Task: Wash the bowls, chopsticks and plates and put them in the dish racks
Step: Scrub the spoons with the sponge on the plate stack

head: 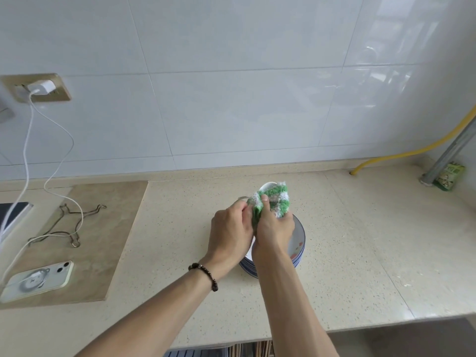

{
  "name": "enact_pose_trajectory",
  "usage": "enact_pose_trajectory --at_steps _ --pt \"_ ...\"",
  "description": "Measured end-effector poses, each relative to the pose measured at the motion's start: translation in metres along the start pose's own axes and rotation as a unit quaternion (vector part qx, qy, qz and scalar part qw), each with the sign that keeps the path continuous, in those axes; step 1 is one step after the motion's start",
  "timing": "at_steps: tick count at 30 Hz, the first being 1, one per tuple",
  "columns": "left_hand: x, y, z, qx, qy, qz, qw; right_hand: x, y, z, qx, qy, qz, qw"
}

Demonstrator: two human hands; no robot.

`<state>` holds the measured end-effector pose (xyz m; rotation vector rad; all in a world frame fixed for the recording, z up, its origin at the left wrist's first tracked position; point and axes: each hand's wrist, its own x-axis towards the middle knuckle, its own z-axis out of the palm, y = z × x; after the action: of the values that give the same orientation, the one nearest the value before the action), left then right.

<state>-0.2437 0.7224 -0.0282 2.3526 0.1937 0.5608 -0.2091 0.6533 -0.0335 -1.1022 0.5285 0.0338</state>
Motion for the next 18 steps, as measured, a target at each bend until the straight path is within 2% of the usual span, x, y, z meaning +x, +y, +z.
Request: enact_pose_trajectory --at_steps 4,5,7,9,11,13,14,15,17,18 --pt "0.006 -0.007 -0.006 -0.007 0.033 0.002 0.999 0.003 0.0 -0.012 -0.092 -0.069 -0.048 0.992" --pt "0.008 -0.008 -0.008 -0.012 0.02 0.019 1.0 0.003 -0.002 -0.014 -0.086 -0.093 -0.055 0.99" --pt "0.007 -0.004 -0.01 -0.027 -0.044 0.044 0.998 0.005 -0.008 -0.016 -0.015 -0.134 -0.046 0.99" --pt "0.006 -0.001 -0.011 -0.068 -0.094 0.027 0.993 0.002 -0.013 -0.016 0.065 -0.173 -0.016 0.983" --pt "0.005 -0.002 -0.014 -0.096 -0.148 -0.007 0.984 0.0 -0.012 -0.018 0.055 -0.183 0.0 0.982" --pt "0.003 -0.004 -0.02 -0.001 -0.205 0.005 0.979 0.004 -0.005 -0.023 -0.004 -0.152 -0.025 0.988" --pt "0.004 -0.004 -0.026 0.074 -0.202 0.029 0.976 0.007 -0.001 -0.027 -0.035 -0.137 -0.044 0.989" --pt "0.009 -0.003 -0.032 0.122 -0.168 0.048 0.977 0.009 0.0 -0.03 -0.066 -0.134 -0.065 0.987" --pt "0.025 0.003 -0.042 0.125 -0.095 0.066 0.985 0.01 -0.002 -0.034 -0.14 -0.168 -0.102 0.97" --pt "0.036 0.006 -0.046 0.105 -0.1 0.061 0.988 0.009 -0.005 -0.035 -0.169 -0.2 -0.115 0.958"
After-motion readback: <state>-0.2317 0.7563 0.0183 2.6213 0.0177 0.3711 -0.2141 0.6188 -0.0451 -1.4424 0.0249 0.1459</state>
